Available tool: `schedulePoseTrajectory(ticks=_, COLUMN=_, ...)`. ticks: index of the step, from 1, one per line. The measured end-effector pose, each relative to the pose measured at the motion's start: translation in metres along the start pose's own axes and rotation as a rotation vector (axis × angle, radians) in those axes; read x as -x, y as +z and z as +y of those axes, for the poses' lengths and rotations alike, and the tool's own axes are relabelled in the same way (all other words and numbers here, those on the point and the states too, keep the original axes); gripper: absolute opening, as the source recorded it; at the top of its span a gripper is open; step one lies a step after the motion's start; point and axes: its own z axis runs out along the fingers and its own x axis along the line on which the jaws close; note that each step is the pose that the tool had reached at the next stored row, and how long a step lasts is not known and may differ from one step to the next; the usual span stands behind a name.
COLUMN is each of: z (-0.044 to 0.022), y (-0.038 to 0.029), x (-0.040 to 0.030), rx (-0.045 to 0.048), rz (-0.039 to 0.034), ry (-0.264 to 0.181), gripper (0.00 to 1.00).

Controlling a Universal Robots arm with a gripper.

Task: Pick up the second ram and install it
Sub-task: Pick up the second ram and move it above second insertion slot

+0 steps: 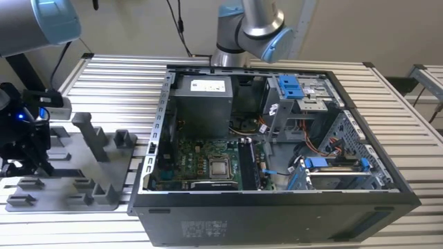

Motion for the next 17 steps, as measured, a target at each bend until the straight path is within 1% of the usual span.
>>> schedulePoseTrajectory(ticks=8, z=-0.0001, y=-0.0067, x=-0.0001, rx=0.0, rz=0.0, ry=0.0, gripper=0.15)
schedulePoseTrajectory(ticks=17, z=-0.0004, y=-0.0175, x=-0.0004, rx=0.0, rz=0.0, ry=0.0, gripper=0.15)
